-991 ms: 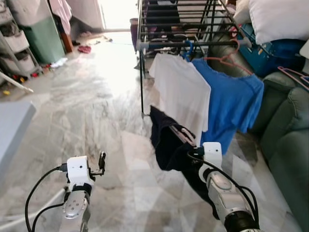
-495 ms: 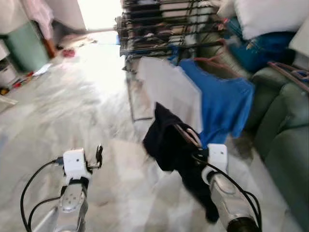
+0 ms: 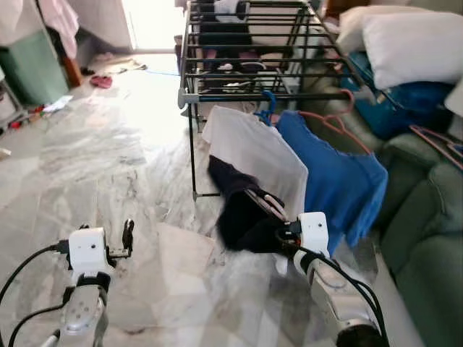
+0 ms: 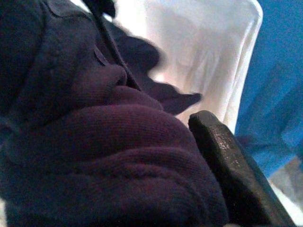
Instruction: Hang hanger
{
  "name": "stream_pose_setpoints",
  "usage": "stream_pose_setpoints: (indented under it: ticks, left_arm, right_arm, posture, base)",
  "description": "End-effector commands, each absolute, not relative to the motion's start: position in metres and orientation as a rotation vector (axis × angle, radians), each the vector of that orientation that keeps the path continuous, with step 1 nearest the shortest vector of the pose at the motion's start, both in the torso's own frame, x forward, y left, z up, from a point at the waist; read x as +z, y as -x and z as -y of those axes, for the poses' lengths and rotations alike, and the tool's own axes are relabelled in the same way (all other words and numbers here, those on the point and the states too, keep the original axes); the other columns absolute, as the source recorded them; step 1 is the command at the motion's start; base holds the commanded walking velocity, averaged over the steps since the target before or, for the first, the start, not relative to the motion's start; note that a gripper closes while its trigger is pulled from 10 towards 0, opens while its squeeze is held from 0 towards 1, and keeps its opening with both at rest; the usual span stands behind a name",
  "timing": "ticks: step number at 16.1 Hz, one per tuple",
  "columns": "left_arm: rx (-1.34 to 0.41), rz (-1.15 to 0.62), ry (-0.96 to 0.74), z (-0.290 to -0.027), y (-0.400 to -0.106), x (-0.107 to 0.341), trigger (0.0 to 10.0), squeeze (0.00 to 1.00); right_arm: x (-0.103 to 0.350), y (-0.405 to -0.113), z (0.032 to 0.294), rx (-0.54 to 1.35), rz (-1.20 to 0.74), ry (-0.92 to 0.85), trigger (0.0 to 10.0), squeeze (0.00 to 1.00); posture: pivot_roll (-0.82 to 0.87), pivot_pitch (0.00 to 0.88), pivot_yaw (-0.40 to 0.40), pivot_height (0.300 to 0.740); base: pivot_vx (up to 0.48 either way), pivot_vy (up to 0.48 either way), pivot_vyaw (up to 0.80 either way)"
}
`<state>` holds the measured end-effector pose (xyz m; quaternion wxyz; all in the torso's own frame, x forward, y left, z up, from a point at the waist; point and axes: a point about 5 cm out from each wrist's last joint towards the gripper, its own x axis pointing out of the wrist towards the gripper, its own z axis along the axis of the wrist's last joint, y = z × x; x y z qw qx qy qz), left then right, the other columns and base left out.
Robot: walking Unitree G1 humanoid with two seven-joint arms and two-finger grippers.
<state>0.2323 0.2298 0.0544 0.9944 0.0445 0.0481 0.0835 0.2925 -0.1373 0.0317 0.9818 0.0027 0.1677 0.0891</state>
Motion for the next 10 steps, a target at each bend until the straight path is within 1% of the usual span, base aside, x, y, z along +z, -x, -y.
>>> stream_pose_setpoints:
  ticks: [1,2,3,4,6,7,10]
  left_arm:
    - [0.171,-0.136,-0.093,-0.226,-0.225,0.049,10.0,0.00]
    - [0.198,-0.146,-0.086,-0.229,-0.221,0.048,10.0,0.00]
    - [0.245,-0.155,-0.070,-0.231,-0.218,0.046,10.0,0.00]
    - [0.256,-0.142,-0.079,-0.231,-0.219,0.047,10.0,0.00]
    - [0.202,-0.102,-0.087,-0.222,-0.227,0.052,10.0,0.00]
    - [0.191,-0.099,-0.112,-0.219,-0.230,0.054,10.0,0.00]
    - [0.133,-0.068,-0.177,-0.209,-0.245,0.059,10.0,0.00]
  right_arm:
    - [0.037,-0.297,0.141,0.190,-0.326,0.018,10.0,0.00]
    - [0.037,-0.298,0.138,0.200,-0.325,0.031,10.0,0.00]
    - [0.038,-0.301,0.135,0.191,-0.317,0.102,10.0,0.00]
    - [0.035,-0.303,0.134,0.152,-0.345,0.077,10.0,0.00]
    - [0.036,-0.301,0.127,0.200,-0.332,0.032,10.0,0.00]
    - [0.037,-0.299,0.127,0.194,-0.331,-0.007,10.0,0.00]
    - [0.038,-0.298,0.134,0.103,-0.296,-0.042,10.0,0.00]
  posture:
    - [-0.02,0.000,-0.086,0.740]
    - [0.00,0.000,-0.096,0.740]
    - [0.01,0.000,-0.100,0.740]
    - [0.01,0.000,-0.091,0.740]
    - [-0.01,0.000,-0.051,0.740]
    - [-0.02,0.000,-0.032,0.740]
    - [-0.06,0.000,0.022,0.740]
  base:
    - [0.000,0.000,0.00]
    - [0.000,0.000,0.00]
    - [0.000,0.000,0.00]
    - [0.000,0.000,0.00]
    - [0.000,0.000,0.00]
    - [0.000,0.000,0.00]
    - [0.000,0.000,0.00]
